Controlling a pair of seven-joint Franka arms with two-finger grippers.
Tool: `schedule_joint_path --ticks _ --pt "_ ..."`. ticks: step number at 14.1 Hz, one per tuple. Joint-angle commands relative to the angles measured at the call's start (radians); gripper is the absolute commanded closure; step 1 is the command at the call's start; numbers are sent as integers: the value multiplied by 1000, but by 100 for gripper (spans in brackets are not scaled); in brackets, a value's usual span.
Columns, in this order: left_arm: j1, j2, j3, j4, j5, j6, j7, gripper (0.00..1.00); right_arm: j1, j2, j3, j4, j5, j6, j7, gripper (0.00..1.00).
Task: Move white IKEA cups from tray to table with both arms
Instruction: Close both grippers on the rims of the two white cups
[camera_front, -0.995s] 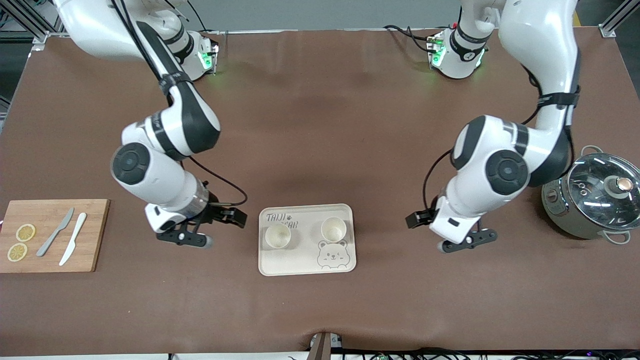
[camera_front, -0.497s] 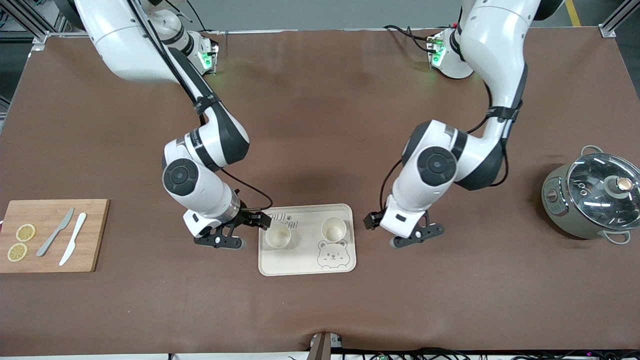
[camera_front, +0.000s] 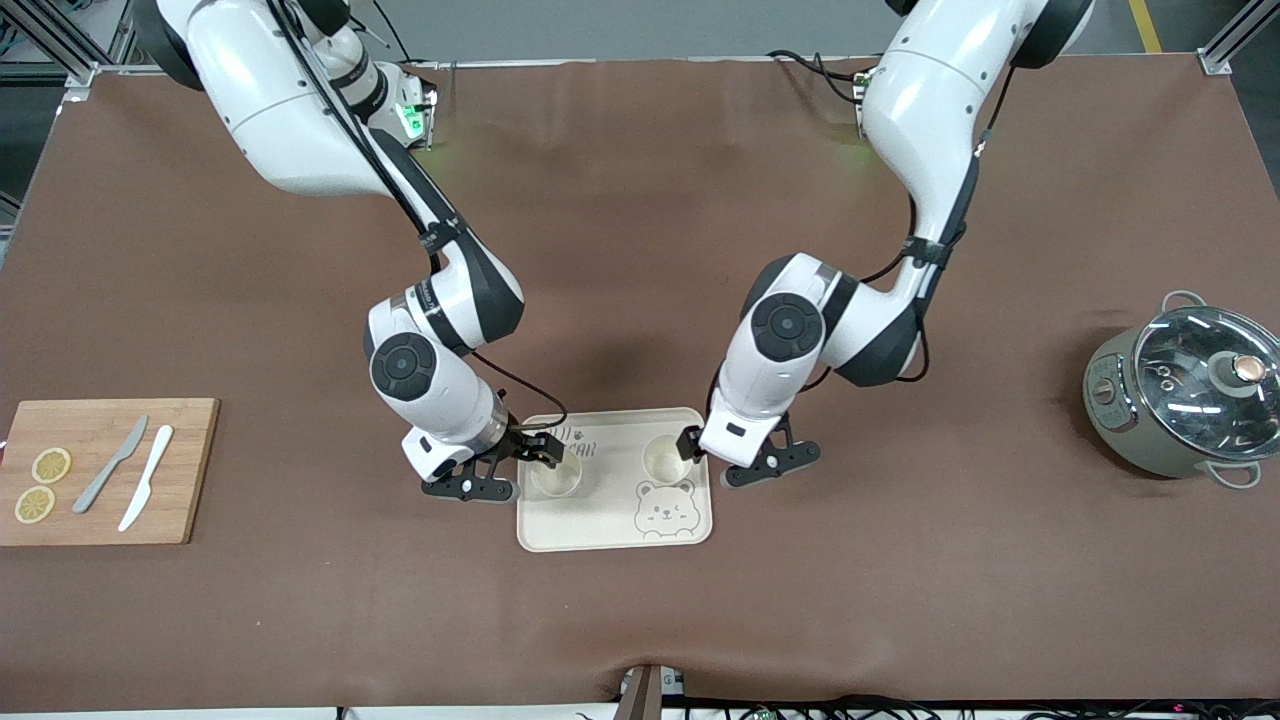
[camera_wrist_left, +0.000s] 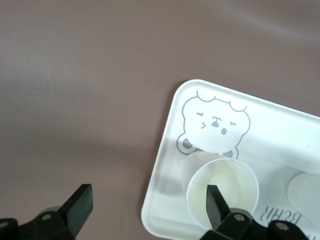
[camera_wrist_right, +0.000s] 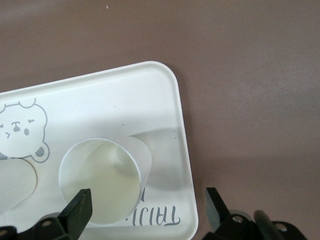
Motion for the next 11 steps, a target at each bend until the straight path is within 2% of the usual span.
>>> schedule_joint_path --ticks 1,6,9,11 --pt "-62 67 57 63 27 44 -61 0 13 32 -9 28 -22 20 29 0" --pt "-72 90 65 63 27 92 -77 0 17 52 -9 28 -50 58 29 0" --pt "-110 119 95 66 27 118 -93 0 17 53 -9 26 -50 58 29 0" --pt "-131 131 118 66 27 118 -106 0 17 53 -9 28 -48 58 29 21"
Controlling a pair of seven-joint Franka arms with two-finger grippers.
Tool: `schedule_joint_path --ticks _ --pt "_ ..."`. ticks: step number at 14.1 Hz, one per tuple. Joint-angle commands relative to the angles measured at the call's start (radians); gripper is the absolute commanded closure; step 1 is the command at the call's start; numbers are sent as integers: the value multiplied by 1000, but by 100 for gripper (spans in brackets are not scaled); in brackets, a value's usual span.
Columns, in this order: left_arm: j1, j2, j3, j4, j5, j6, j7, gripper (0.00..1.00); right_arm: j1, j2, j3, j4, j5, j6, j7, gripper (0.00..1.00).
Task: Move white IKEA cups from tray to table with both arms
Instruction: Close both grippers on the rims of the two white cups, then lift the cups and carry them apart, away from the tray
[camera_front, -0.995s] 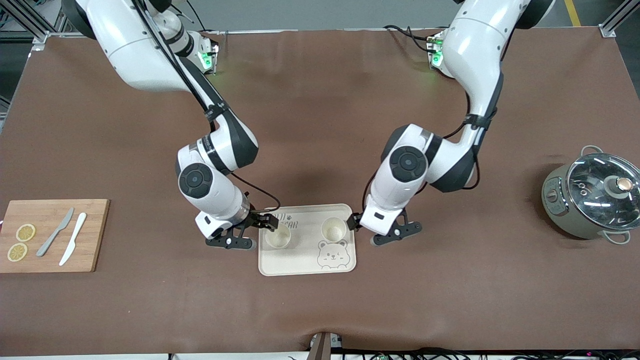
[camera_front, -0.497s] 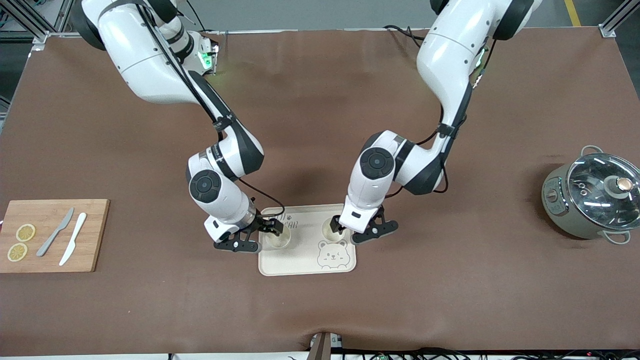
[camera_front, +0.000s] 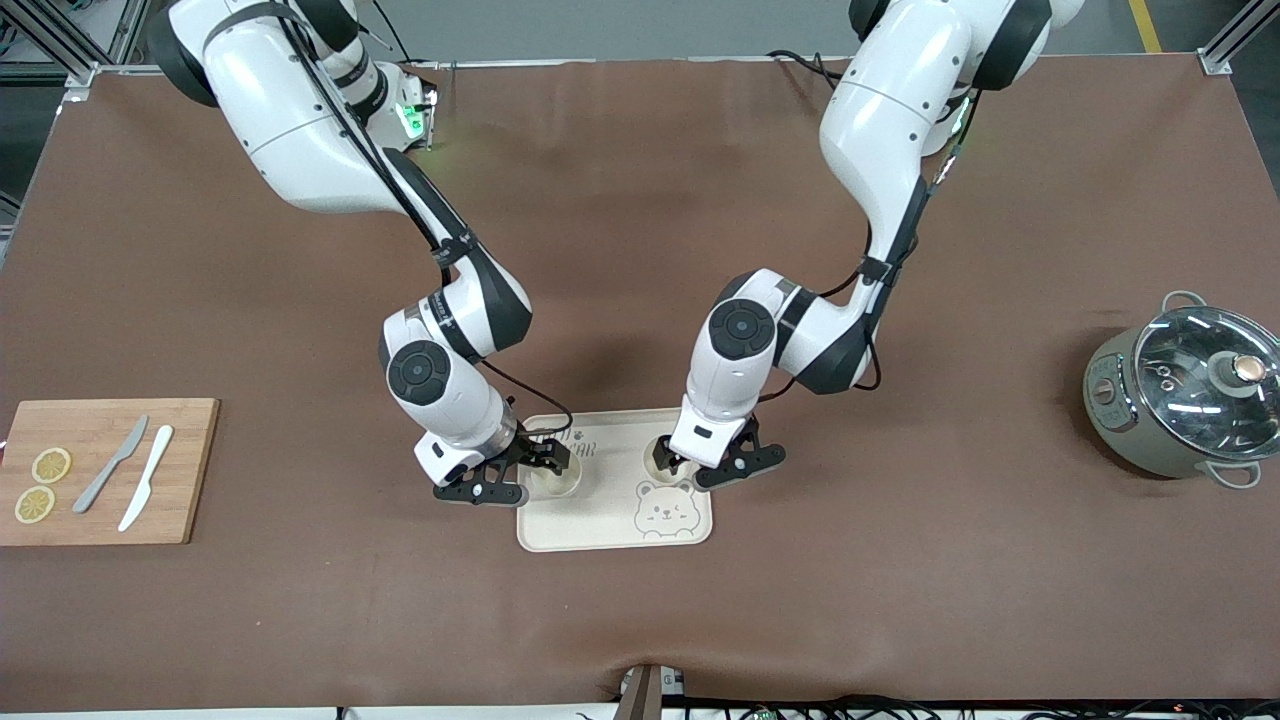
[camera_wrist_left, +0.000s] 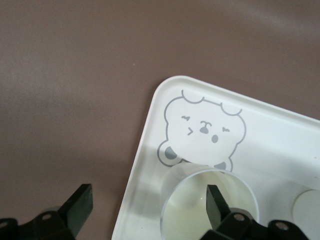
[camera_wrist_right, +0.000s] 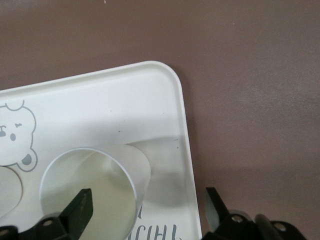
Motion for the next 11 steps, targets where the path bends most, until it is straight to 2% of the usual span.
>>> schedule_joint_path --ticks 1,3,4,6,8,9,10,11 --pt "-39 30 39 30 27 13 -43 0 12 16 -8 24 -23 2 28 30" --pt "-41 30 39 30 25 13 -59 0 12 16 -8 24 -23 2 28 48" --pt "-39 29 39 30 23 15 -68 9 12 16 -8 24 -23 0 28 51" --pt "-39 29 38 31 22 15 -76 54 11 18 -8 24 -23 0 28 59" --pt "-39 27 38 31 22 18 -83 82 11 21 -8 24 -23 0 28 77" --pt "-41 27 39 31 22 17 -91 94 11 21 -8 24 -23 0 28 81" --pt "-42 27 39 31 22 18 -93 100 9 21 -8 24 -23 0 28 84" --pt "-42 27 41 31 23 18 -93 100 9 21 -8 24 -25 0 28 89"
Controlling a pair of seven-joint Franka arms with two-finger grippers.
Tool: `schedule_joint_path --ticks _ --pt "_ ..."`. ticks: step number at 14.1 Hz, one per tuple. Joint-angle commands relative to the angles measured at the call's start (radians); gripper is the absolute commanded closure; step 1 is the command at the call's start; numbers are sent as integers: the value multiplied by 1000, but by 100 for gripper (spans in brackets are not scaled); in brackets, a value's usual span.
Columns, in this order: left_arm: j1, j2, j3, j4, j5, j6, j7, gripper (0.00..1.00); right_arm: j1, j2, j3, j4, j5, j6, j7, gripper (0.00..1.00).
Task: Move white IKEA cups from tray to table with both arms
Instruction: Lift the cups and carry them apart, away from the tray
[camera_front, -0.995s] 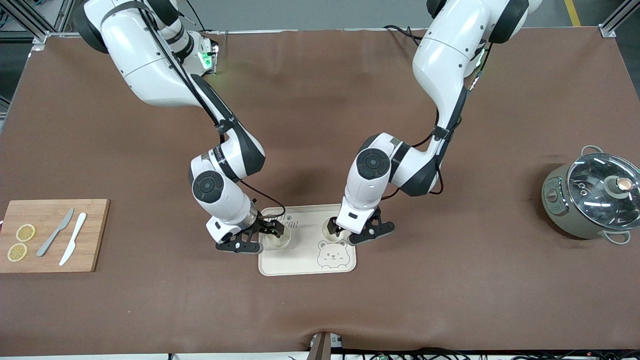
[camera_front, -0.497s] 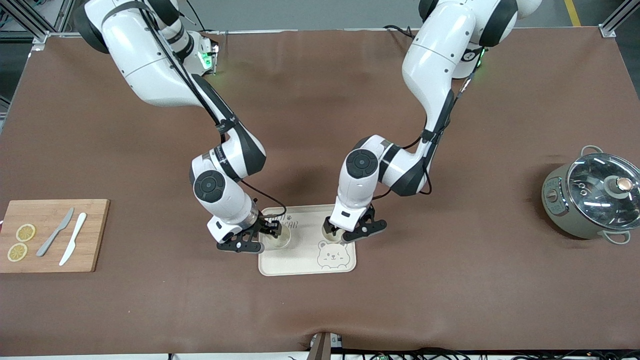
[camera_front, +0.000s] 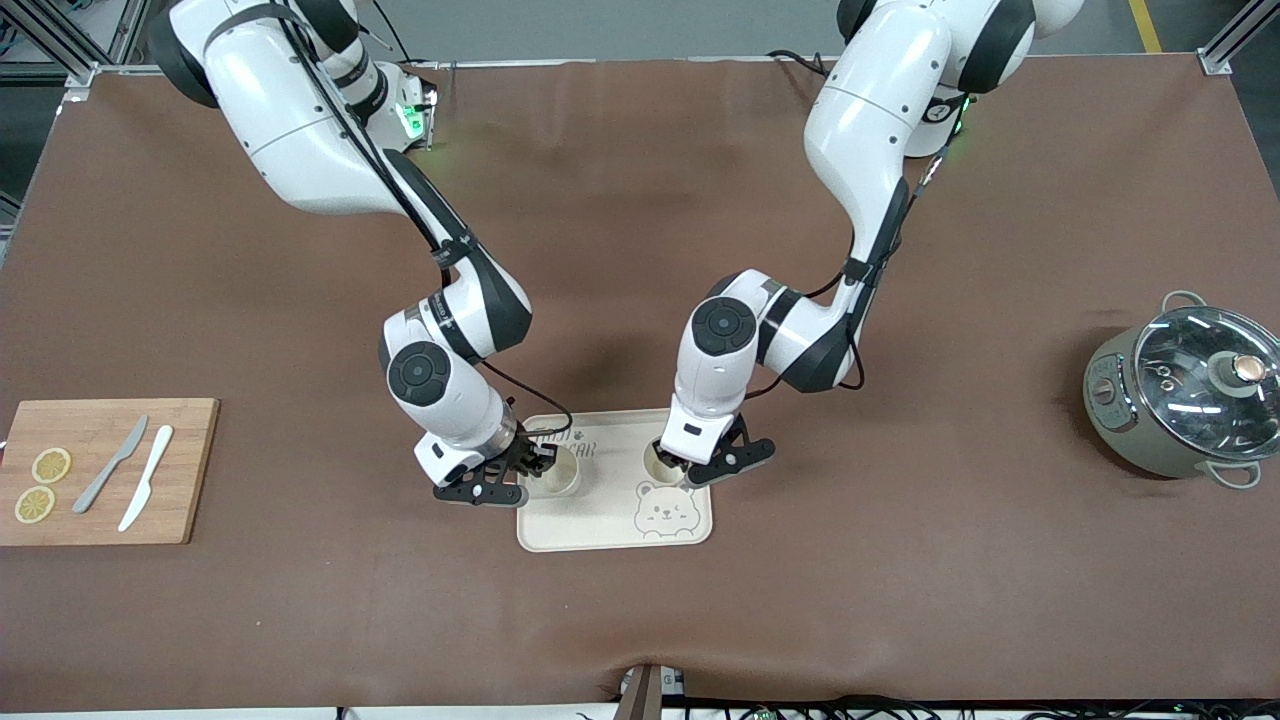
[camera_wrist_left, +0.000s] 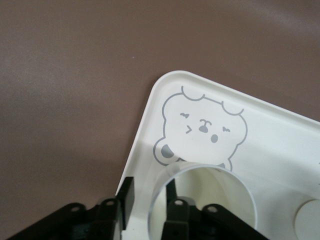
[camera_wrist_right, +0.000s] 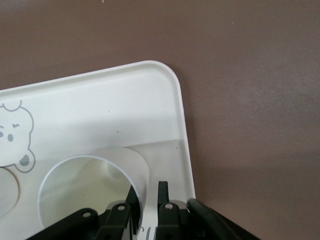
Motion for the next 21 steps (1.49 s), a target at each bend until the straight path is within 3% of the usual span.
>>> schedule_joint_path --ticks 1,5,14,19,21 --pt "-12 7 15 18 23 8 -35 100 11 16 -7 23 -24 0 28 91" --pt "-10 -2 15 18 23 8 -37 100 11 16 -7 23 -26 0 24 100" --pt "2 -90 53 13 25 -69 -25 100 9 0 -4 51 -15 -35 25 100" --pt "85 -128 50 7 22 -142 72 100 -38 -72 -1 152 -18 -329 -8 100" --pt "124 -133 45 7 19 -161 126 100 -86 -109 4 158 -14 -386 -122 100"
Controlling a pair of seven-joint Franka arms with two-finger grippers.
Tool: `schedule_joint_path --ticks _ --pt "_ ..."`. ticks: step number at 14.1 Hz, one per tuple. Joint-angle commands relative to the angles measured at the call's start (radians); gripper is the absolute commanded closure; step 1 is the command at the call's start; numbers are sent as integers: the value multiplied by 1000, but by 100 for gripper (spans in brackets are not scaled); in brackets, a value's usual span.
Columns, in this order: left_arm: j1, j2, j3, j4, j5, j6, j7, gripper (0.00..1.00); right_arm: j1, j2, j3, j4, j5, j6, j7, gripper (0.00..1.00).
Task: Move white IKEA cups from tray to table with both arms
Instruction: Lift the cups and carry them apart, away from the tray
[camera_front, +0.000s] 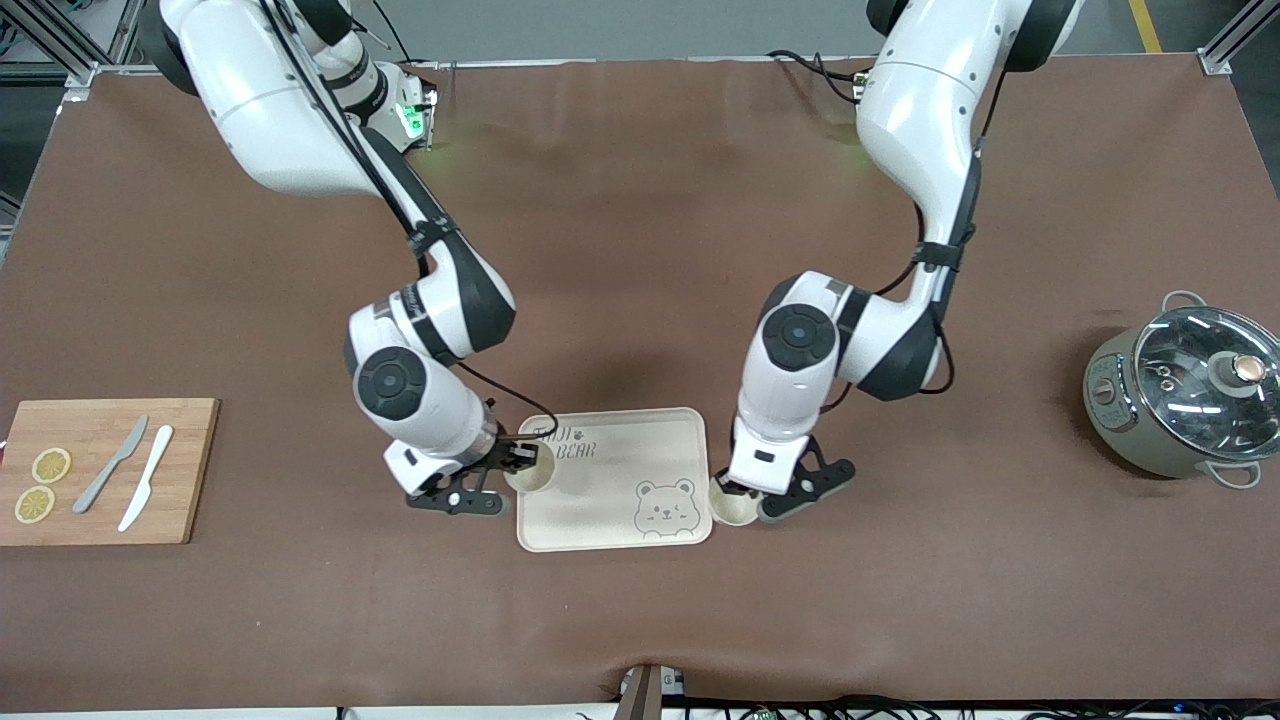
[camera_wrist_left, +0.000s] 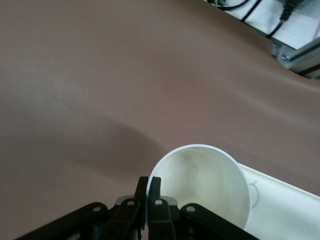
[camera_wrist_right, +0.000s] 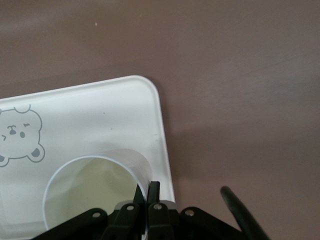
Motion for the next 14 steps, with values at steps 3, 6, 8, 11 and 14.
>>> schedule_joint_path --ticks 3,6,8,11,14 --pt "72 -41 -13 -25 15 -82 121 100 -117 -74 14 -7 -7 -84 -217 100" --pt "135 -61 -21 -39 12 -108 205 100 -180 -76 13 -7 -9 -94 -379 100" --pt "186 -65 -39 -39 11 -154 274 100 -224 -76 13 -9 -7 -94 -490 100" --pt "267 -73 -75 -42 3 -161 334 100 -296 -69 11 -12 -7 -93 -649 100" --pt "334 -73 -96 -55 3 -164 408 100 -352 -63 10 -16 -7 -91 -780 100"
